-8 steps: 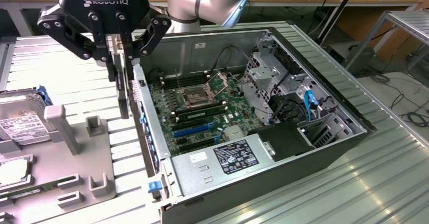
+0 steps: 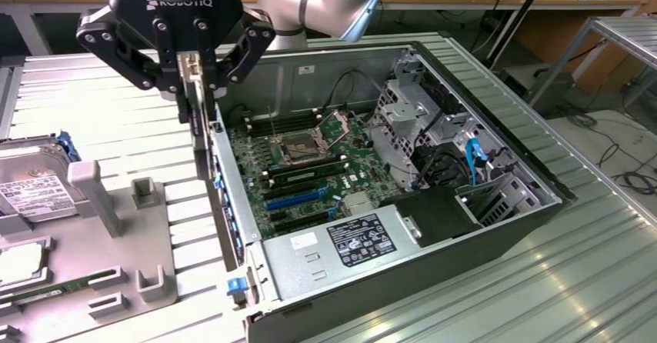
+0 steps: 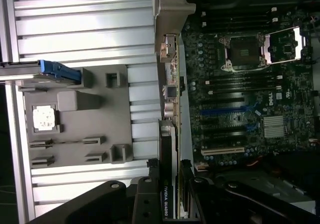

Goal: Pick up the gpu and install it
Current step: 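Pick up the gpu and move the gpu toward the slot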

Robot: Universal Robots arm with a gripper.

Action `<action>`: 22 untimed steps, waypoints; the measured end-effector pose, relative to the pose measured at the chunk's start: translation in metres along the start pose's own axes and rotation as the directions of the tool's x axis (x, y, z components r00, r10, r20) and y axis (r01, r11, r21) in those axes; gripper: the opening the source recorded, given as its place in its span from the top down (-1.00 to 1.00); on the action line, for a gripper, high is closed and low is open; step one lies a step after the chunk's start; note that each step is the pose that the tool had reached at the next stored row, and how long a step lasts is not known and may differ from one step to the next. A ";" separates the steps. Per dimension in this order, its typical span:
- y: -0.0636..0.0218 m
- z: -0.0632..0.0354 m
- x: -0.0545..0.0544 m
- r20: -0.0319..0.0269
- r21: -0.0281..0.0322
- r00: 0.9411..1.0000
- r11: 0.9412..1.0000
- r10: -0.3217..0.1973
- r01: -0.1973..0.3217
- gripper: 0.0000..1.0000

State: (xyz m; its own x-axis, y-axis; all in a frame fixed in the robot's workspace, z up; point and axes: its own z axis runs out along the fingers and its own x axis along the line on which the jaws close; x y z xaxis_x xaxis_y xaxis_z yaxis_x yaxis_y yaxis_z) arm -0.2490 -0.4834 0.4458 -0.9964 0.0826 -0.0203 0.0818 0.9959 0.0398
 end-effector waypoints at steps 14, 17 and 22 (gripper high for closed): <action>0.0024 0.0007 -0.030 0.000 0.000 1.000 1.000 0.000 0.000 0.46; 0.0030 0.0009 -0.037 0.000 0.000 1.000 1.000 0.000 0.000 0.46; 0.0038 0.0011 -0.046 0.000 0.000 1.000 1.000 0.000 0.000 0.46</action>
State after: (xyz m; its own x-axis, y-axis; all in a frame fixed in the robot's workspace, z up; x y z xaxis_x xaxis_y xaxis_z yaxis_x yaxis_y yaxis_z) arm -0.2024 -0.4834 0.4458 -0.9964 0.0825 -0.0203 0.0817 0.9959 0.0398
